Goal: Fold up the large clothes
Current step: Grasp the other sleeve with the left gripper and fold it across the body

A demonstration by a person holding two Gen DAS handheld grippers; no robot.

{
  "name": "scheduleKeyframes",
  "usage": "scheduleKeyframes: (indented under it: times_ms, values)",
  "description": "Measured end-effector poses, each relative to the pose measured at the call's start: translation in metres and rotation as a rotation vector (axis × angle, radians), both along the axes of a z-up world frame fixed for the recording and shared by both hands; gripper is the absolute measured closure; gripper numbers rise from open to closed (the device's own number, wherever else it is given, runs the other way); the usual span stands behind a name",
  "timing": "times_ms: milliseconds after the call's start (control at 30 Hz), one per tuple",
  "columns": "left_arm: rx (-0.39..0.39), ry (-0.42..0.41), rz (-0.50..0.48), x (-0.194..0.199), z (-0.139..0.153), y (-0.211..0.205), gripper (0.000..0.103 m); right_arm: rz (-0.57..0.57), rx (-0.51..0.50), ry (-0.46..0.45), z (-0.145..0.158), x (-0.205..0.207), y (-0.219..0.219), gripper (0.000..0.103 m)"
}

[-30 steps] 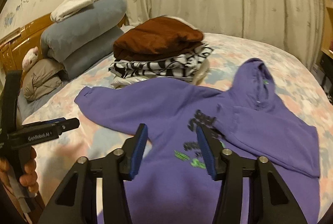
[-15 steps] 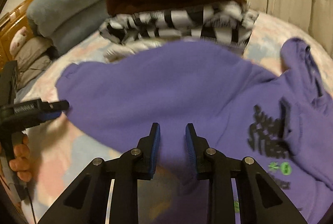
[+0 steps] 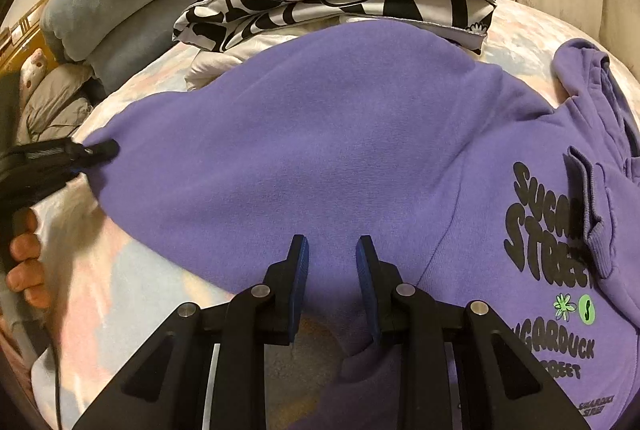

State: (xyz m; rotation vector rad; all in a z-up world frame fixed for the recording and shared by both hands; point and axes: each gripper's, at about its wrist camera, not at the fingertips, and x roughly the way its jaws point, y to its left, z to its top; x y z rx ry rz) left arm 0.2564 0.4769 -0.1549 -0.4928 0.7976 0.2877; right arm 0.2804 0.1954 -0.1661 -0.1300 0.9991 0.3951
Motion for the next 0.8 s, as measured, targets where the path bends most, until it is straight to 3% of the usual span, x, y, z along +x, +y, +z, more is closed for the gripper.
scheduleKeyframes:
  times_ms: [100, 200, 300, 400, 600, 800]
  values:
    - [0.096, -0.073, -0.056, -0.007, 0.047, -0.042, 0.097, -0.008, 0.017, 0.024, 0.007, 0.000, -0.009, 0.078]
    - [0.203, -0.156, -0.159, -0.015, 0.101, -0.100, 0.097, -0.038, 0.098, 0.052, 0.024, -0.004, -0.031, 0.078]
    - [0.250, -0.201, -0.252, -0.017, 0.136, -0.157, 0.097, -0.088, 0.152, 0.026, 0.049, -0.018, -0.064, 0.078]
    - [0.232, -0.215, -0.335, -0.015, 0.153, -0.208, 0.097, -0.152, 0.199, 0.003, 0.069, -0.034, -0.115, 0.078]
    - [0.208, -0.219, -0.494, 0.008, 0.145, -0.337, 0.097, -0.310, 0.209, -0.058, 0.099, -0.069, -0.237, 0.078]
    - [0.243, -0.113, -0.593, 0.028, 0.085, -0.452, 0.097, -0.468, 0.190, -0.087, 0.105, -0.100, -0.349, 0.078]
